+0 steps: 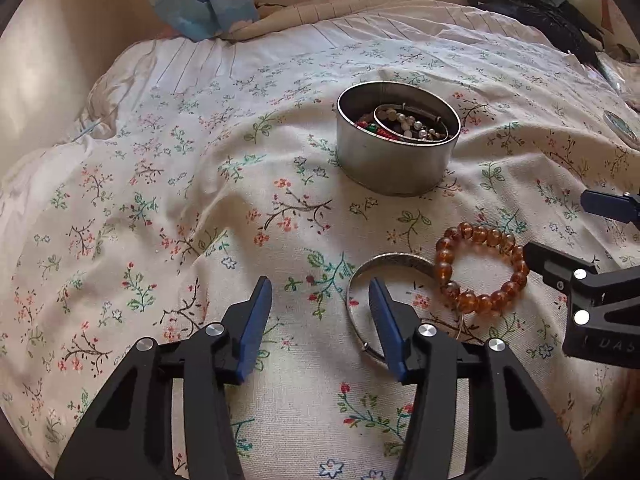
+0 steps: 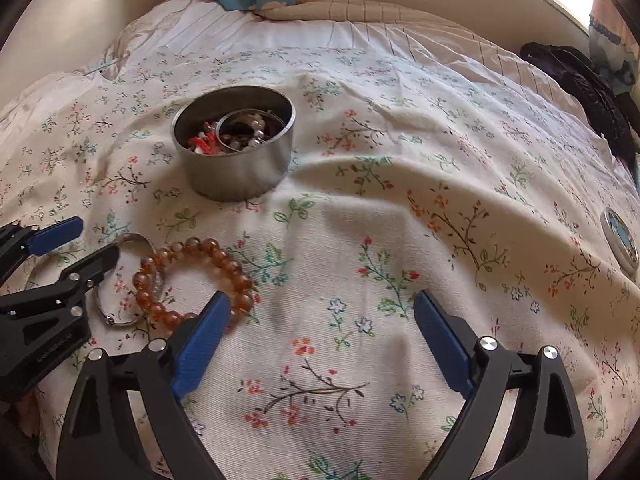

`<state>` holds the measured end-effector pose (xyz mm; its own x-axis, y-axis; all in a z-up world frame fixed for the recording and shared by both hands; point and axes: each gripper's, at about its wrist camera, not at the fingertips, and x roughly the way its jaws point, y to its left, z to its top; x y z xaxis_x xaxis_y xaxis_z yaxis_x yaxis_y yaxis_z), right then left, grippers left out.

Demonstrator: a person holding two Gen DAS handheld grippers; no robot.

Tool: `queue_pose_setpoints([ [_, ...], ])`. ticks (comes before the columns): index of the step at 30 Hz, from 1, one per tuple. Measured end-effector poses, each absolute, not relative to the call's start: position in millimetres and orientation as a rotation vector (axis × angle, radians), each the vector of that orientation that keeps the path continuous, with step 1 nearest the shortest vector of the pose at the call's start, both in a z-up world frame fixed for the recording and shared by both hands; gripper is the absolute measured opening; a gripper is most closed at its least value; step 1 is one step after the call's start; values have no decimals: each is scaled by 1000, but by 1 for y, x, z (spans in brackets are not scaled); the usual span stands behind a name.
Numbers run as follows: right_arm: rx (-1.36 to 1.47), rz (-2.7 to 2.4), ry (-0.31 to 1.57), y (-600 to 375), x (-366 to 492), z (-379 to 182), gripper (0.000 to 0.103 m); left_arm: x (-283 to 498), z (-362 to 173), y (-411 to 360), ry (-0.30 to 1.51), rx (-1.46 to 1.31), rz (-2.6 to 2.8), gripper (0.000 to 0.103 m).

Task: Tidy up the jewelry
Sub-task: 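Move both open tools back to the amber bead bracelet and remaining bangle, then close the left tool on the silver bangle while the right tool grasps the amber bead bracelet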

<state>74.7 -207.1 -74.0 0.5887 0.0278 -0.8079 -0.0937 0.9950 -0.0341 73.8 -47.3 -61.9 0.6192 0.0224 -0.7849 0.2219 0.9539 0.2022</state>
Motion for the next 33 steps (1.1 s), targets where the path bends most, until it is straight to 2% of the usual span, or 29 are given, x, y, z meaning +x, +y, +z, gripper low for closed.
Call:
queue_pose_setpoints([
  [2,-84,130,916,-197,75,-71,82,75,-61,-52,882,313,-121,47],
  [5,-104,197,948,-182,86,-79,66,78,-67,-56,910,328,-147,34],
  [7,-103,240,1010,-176,92,-92,34,80,-72,-57,937,331,-171,15],
  [8,-98,254,1018,-175,92,-92,32,80,-73,-58,939,338,-179,12],
  [9,-88,263,1021,-175,92,-92,22,79,-73,-59,937,348,-183,4],
  [10,-70,274,1027,-176,91,-91,13,77,-72,-60,933,355,-188,3],
  [13,34,288,1008,-190,83,-85,13,74,-68,-56,943,295,-237,3],
  [16,302,334,943,-224,74,-76,13,70,-55,-43,930,154,-316,3],
  [21,601,386,834,-261,58,-70,13,57,-33,-35,833,21,-393,4],
  [29,629,433,703,-265,53,-45,13,51,-14,-30,734,-26,-331,4],
  [33,593,442,626,-264,46,-30,13,56,-18,-30,751,4,-279,4],
])
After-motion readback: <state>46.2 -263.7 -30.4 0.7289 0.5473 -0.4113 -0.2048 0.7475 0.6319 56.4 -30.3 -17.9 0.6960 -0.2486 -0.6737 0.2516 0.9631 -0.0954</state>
